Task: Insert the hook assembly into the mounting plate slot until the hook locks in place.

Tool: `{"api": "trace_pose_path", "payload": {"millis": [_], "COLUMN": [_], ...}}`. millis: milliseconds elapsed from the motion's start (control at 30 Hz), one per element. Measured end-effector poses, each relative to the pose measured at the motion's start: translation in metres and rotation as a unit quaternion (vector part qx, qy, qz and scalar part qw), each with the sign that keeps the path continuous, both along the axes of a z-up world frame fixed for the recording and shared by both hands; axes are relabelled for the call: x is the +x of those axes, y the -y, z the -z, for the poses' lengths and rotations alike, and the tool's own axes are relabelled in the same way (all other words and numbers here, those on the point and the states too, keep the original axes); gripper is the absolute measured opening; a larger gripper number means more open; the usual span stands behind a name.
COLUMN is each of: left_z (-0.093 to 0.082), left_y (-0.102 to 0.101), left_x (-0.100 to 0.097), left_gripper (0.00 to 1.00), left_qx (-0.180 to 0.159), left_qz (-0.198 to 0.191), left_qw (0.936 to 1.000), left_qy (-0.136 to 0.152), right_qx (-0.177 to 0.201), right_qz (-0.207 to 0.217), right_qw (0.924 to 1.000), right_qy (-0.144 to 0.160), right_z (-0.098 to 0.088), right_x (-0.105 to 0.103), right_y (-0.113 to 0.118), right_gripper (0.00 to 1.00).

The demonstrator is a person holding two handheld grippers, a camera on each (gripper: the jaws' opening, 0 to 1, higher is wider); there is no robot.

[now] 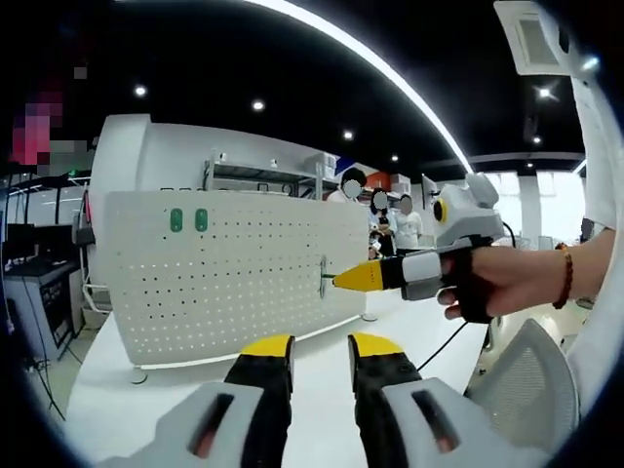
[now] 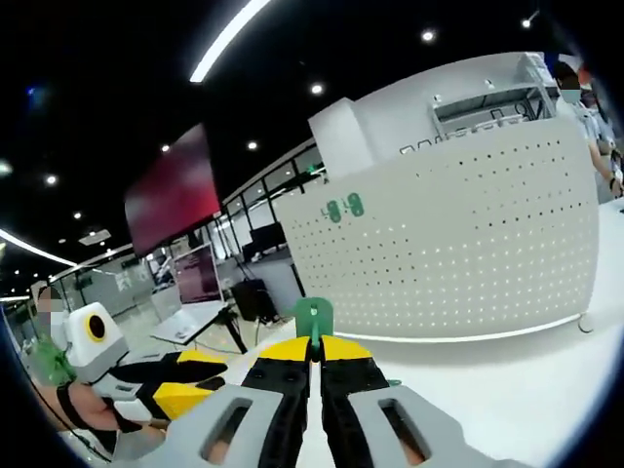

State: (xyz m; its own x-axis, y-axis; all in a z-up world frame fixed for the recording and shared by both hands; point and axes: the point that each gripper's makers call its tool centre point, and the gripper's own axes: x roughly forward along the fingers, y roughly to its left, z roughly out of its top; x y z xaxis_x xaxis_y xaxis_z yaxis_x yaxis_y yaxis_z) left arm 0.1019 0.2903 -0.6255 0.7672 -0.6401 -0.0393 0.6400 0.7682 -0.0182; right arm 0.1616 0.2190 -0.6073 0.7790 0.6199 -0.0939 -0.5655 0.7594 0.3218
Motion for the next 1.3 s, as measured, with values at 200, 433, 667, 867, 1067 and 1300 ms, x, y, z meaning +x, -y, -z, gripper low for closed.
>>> {"api": "trace_pose_path", "payload": {"millis": [200,433,667,867,1067,1300], "left_z": [0.001,0.003,0.006,0.008,0.008,0.019], "left_y": [-0.016,-0.032,-0.042,-0.046,-0.053,-0.056], "left_x": [0.001,0.003,0.005,0.006,0.006,0.002], "left_gripper": [0.3,0.34,0.37,0.38,0.38,0.42], "left_qx": [0.0,0.009,0.007,0.008,-0.006,-0.001], "left_qz": [0.003,0.004,0.007,0.014,0.026,0.045], "left_qw": [1.0,0.9999,0.9999,0.9999,0.9996,0.999], "left_qy": [-0.003,0.002,0.0,0.001,-0.001,-0.006], "right_qx": [-0.026,-0.044,-0.066,-0.074,-0.082,-0.082], "right_qz": [0.022,0.047,0.063,0.078,0.096,0.116], "right_qw": [0.9993,0.9976,0.9948,0.9929,0.9904,0.9879], "right_qy": [0.016,0.026,0.045,0.05,0.057,0.063], "right_z": [-0.006,-0.01,-0.021,-0.025,-0.027,-0.028], "right_x": [0.01,0.021,0.035,0.045,0.054,0.063], "right_y": [-0.002,-0.003,-0.005,-0.005,-0.008,-0.013], "right_gripper": [0.01,0.01,0.01,0.01,0.01,0.01]}}
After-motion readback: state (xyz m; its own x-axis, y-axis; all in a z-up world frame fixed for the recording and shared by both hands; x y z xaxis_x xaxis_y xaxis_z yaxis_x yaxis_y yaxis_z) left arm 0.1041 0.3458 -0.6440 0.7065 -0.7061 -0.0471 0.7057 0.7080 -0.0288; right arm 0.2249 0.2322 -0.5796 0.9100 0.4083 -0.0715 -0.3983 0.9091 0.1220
